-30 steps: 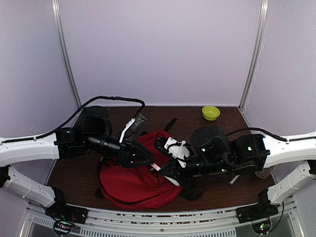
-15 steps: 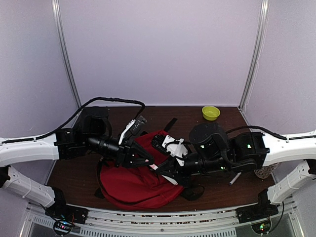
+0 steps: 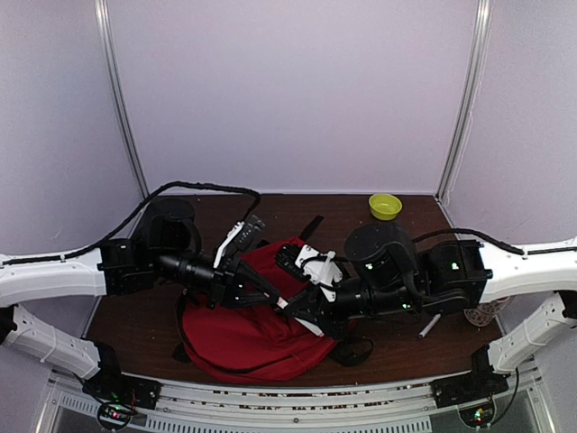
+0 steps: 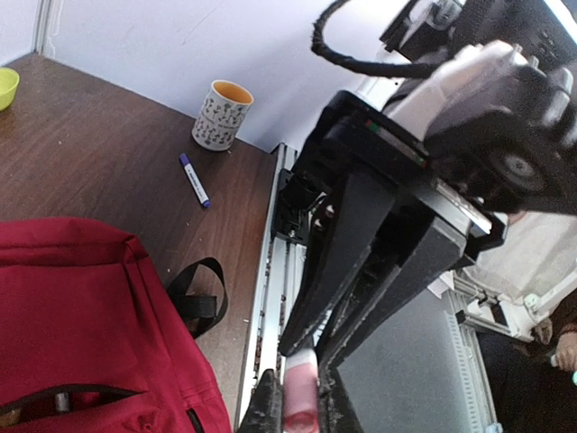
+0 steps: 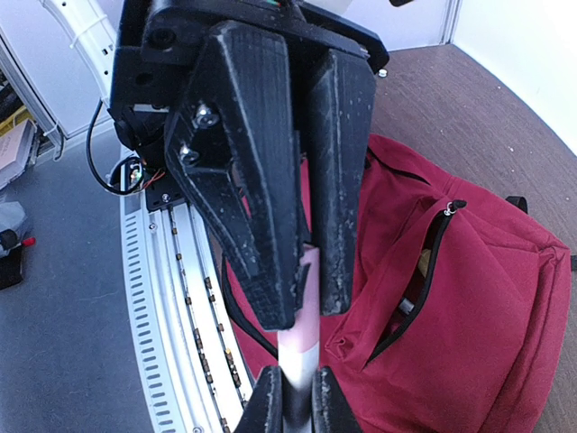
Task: Pack the student bag
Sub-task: Pass from the right arm to the left
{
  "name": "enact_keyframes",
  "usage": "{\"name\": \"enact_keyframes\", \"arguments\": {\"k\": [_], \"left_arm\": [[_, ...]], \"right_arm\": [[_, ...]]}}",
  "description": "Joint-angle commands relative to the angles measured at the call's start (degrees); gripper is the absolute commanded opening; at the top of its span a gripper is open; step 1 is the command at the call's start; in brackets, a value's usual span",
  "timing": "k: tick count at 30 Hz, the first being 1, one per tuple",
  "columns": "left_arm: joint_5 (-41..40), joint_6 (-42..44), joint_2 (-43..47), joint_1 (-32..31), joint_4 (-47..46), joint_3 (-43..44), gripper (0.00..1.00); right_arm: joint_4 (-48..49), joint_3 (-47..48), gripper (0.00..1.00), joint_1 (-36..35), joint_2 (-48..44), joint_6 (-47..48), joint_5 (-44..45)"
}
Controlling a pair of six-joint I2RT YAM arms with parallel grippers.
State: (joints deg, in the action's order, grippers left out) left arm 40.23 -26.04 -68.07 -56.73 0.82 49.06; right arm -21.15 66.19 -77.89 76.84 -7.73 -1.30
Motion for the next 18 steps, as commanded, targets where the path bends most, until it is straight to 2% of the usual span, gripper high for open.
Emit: {"name": "enact_keyframes", "arguments": {"k": [1, 10, 11, 13, 18], "left_arm": [[1.0, 0.5, 0.8, -0.2, -4.0, -0.9, 0.0], [-1.0, 0.6, 0.9, -0.2, -3.2, -0.6, 0.0], [-1.6, 0.7, 0.9, -0.2, -2.6, -0.4, 0.0], [-3.2, 1.0, 1.0, -0.2, -1.0, 0.2, 0.0], [-7.4, 1.9, 1.4, -0.2, 2.8, 1.3, 0.0]], "right_arm": [[1.1, 1.5, 0.0, -0.3, 0.4, 0.1, 1.5], [1.2, 1.6, 0.01, -0.3, 0.0, -0.2, 3.7], [1.2, 1.6, 0.05, -0.3, -0.1, -0.3, 4.0], [1.2, 1.6, 0.22, -0.3, -0.2, -0.4, 4.4], [1.0, 1.4, 0.51, -0.1, -0.1, -0.8, 5.2]]}}
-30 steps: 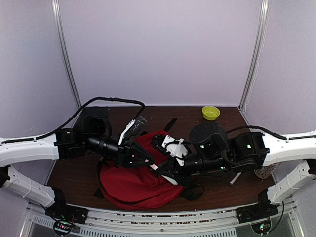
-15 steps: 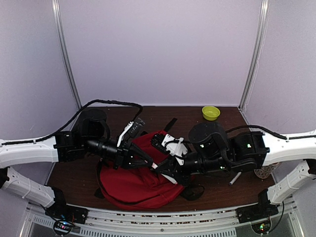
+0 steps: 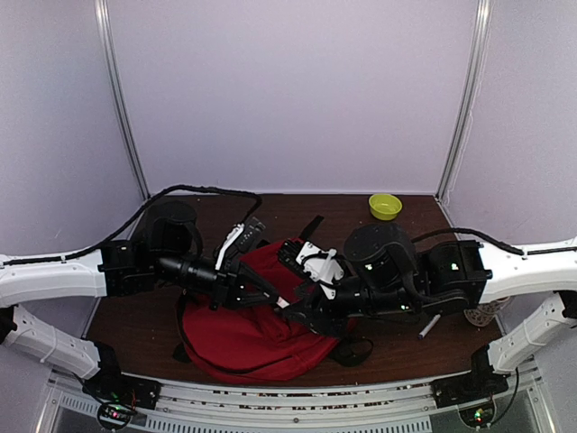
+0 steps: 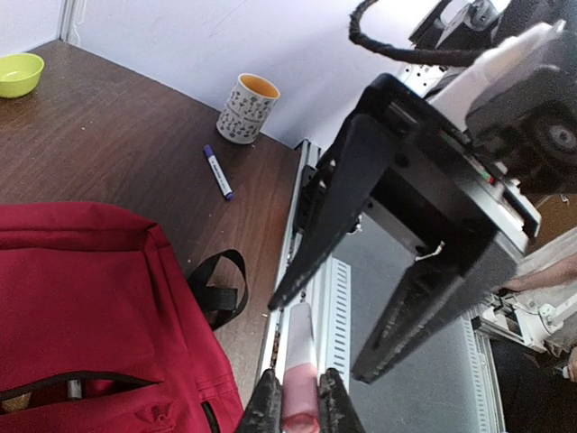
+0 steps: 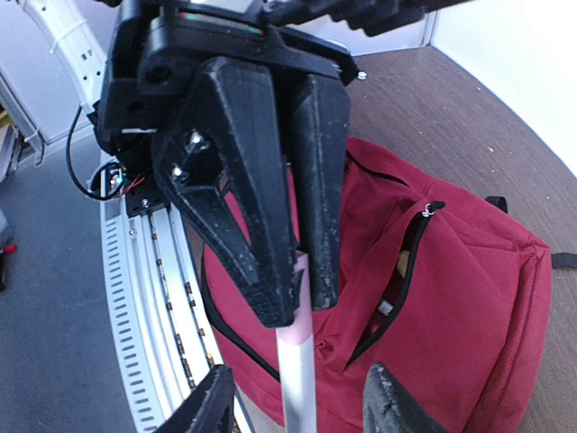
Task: Pack the student bag
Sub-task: Pass from the right arm to the left
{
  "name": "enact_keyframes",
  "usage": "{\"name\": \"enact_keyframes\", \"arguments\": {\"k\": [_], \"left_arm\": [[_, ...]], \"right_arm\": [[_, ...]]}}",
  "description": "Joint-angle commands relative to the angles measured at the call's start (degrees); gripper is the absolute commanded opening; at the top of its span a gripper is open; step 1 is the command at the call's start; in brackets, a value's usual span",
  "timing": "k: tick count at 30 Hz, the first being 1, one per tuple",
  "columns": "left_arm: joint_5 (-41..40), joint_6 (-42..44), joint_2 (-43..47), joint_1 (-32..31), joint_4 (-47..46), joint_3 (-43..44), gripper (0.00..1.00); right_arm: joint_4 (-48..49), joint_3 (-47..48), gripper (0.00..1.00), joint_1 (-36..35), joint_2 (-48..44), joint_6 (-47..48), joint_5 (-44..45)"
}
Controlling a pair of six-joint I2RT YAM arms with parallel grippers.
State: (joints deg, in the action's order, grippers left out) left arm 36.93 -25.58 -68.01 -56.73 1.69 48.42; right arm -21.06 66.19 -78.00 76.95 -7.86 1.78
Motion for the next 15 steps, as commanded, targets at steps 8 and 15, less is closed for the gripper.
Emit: {"name": "enact_keyframes", "arguments": {"k": [8, 15], "left_arm": [[-15.5, -0.1, 5.8, 2.7, 7.2, -0.5, 0.0], [-22.3, -3.6, 11.5, 6.8, 9.9, -6.9, 0.0]], "right_arm": [[1.0, -1.7, 0.84, 1.2, -2.7, -2.1, 6.8], [2.5, -6.5, 0.89, 2.8, -6.3, -5.5, 13.7]]}}
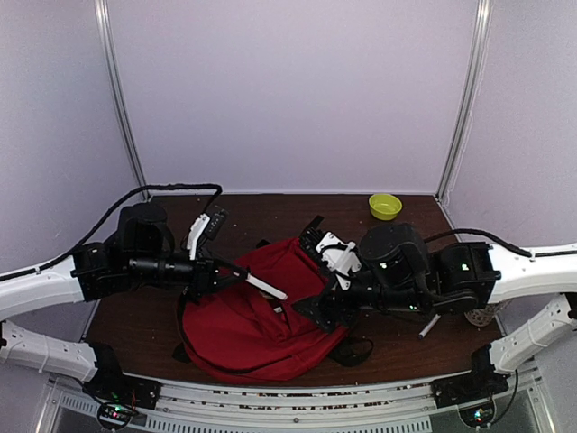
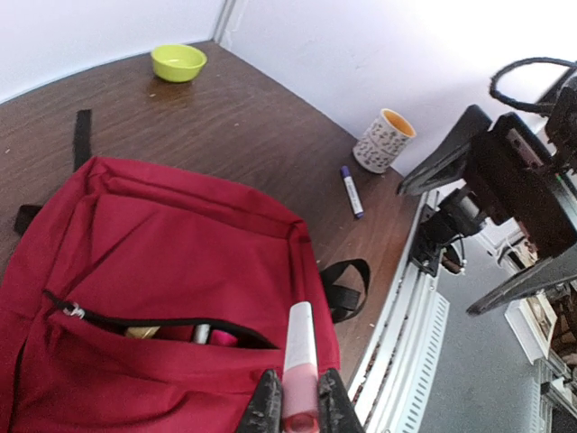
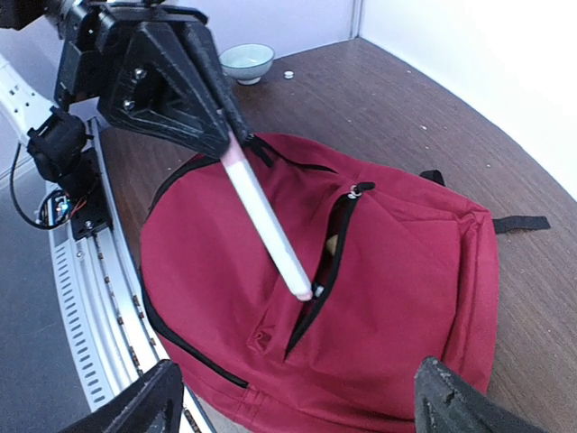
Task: Pack the student bag
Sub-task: Pass from the right arm to the left, then place the pen in the lower front pocket of the bag.
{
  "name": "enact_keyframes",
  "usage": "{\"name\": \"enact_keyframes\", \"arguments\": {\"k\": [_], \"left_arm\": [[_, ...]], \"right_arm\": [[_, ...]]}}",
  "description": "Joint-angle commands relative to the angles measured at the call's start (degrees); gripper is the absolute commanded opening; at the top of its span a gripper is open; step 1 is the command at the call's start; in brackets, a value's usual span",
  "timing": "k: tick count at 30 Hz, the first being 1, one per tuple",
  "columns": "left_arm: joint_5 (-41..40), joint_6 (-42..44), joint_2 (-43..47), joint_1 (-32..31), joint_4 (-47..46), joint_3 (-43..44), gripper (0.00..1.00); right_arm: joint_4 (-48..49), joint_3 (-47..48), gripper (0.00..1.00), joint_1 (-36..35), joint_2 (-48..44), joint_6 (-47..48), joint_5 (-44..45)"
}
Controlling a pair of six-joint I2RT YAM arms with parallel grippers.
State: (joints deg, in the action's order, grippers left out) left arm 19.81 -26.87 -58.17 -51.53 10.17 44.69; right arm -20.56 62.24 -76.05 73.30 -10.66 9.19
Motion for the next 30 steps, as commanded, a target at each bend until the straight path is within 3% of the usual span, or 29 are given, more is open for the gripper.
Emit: {"name": "enact_keyframes", "arguments": {"k": [1, 11, 21, 30], "left_arm": [[-5.6, -3.0, 1.7, 2.0, 1.2, -3.9, 0.0], [-10.1, -10.5, 2.2, 4.9, -1.8, -9.7, 0.0], [-10.3, -15.0, 0.0, 5.4, -5.0, -12.0, 0.0], [-10.3, -21.9, -6.0, 5.7, -14.9, -12.8, 0.0]], "right_arm": [[2.2, -3.4, 0.89, 1.0, -3.0, -3.4, 8.2], [7.7, -15.9, 1.0, 5.9, -10.3, -8.9, 28.7], [22.2, -27.0, 1.0, 18.0, -14.6, -5.2, 30.8], [28.4, -31.1, 1.0, 21.0, -15.8, -4.5, 24.8]]}}
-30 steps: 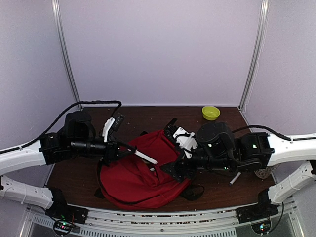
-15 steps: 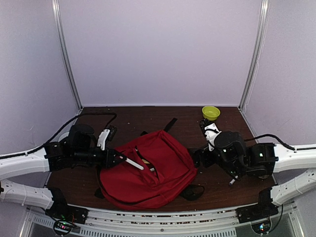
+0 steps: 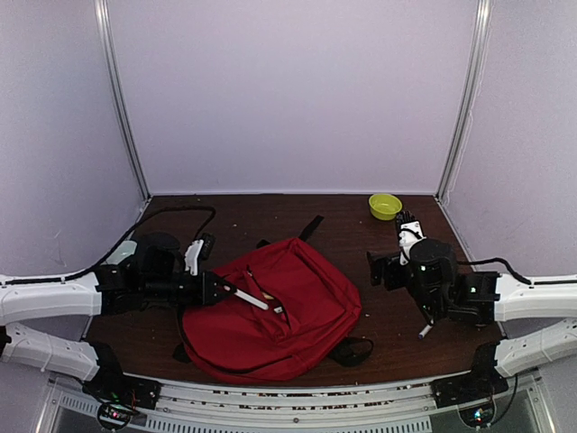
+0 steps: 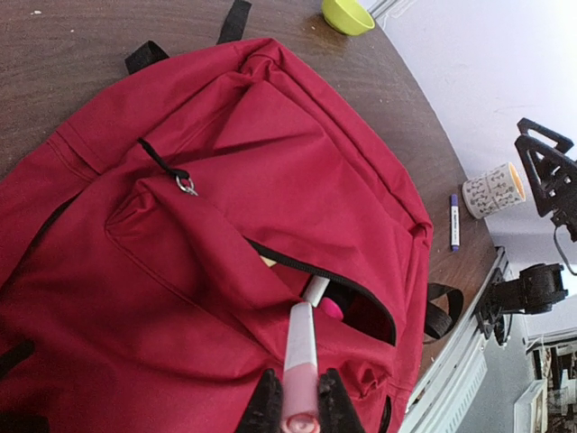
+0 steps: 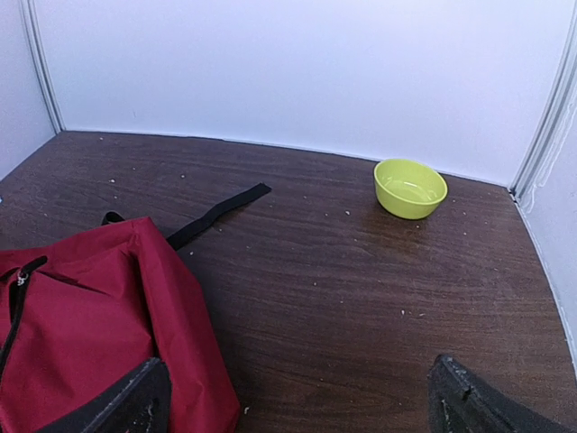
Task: Pack the student bag
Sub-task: Place the pen in the lower front pocket of the bag.
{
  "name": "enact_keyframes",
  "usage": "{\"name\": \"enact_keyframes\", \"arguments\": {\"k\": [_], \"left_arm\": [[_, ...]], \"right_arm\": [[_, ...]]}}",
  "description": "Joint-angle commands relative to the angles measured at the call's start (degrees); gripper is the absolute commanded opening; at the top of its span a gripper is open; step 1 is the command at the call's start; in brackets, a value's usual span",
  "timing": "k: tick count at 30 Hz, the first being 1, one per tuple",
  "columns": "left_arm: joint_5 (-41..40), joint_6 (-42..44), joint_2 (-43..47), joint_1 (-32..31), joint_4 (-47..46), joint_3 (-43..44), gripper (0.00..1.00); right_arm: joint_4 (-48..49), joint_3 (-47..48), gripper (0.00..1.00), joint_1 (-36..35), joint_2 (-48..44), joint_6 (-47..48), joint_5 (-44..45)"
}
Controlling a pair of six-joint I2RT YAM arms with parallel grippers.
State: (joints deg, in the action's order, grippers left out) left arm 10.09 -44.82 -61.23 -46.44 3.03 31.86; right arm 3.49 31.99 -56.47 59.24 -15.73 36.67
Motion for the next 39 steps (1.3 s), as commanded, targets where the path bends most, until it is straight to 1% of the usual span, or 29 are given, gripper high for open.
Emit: {"name": "enact_keyframes", "arguments": {"k": [1, 4, 6, 8, 10, 11, 15, 17, 19, 25, 28, 34, 37, 39], "left_arm": [[-0.5, -4.8, -4.3, 0.7, -8.8, 0.4, 0.0], [1.7, -7.9, -8.6, 0.9, -15.0, 0.7, 0.0], [3.1, -8.6, -11.8, 0.9, -15.9, 2.0, 0.0], [3.3, -9.6, -13.6, 0.9, -17.0, 2.4, 0.0], [2.0, -12.4, -14.1, 0.9, -20.2, 1.0, 0.0], [1.3, -13.2, -14.2, 0.9, -21.5, 0.5, 0.0], [-2.9, -15.2, -15.8, 0.6, -20.9, 1.3, 0.0], [-3.2, -16.6, -17.9, 0.0, -24.0, 1.5, 0.0], [-3.4, -17.4, -20.6, -0.4, -24.3, 3.3, 0.0], [-2.8, -18.1, -30.1, -2.1, -24.3, 10.8, 0.0], [-1.4, -19.9, -34.3, -2.1, -27.4, 12.2, 0.0], [0.9, -19.3, -38.1, -2.2, -26.9, 15.8, 0.0], [1.6, -18.2, -38.0, -2.6, -25.8, 16.6, 0.04], [1.7, -17.5, -37.2, -2.8, -25.5, 16.2, 0.12]], "right_arm": [[4.6, -1.2, 1.0, 2.2, -2.3, 0.5, -4.0], [5.6, -2.5, 1.0, 5.2, -3.7, -0.8, -8.3], [6.2, -3.5, 1.0, 7.7, -4.6, -2.0, -11.2], [7.0, -4.2, 1.0, 9.6, -5.1, -2.7, -14.0], [7.2, -4.3, 1.0, 10.6, -4.8, -2.8, -15.3], [7.1, -4.2, 1.0, 10.6, -4.6, -2.6, -15.7], [6.6, -3.3, 1.0, 10.8, -3.3, -2.4, -16.4], [6.3, -2.9, 1.0, 11.1, -2.8, -2.4, -16.6], [6.0, -2.5, 1.0, 11.3, -2.3, -2.4, -17.0], [5.7, -2.4, 1.0, 11.8, -2.1, -2.6, -17.5], [5.8, -2.6, 1.0, 12.1, -2.1, -2.6, -17.8], [5.2, -1.7, 1.0, 13.0, -1.0, -3.0, -18.8], [5.1, -1.8, 1.0, 13.1, -1.2, -3.2, -18.5], [5.1, -2.0, 1.0, 13.1, -1.6, -3.3, -18.1]]}}
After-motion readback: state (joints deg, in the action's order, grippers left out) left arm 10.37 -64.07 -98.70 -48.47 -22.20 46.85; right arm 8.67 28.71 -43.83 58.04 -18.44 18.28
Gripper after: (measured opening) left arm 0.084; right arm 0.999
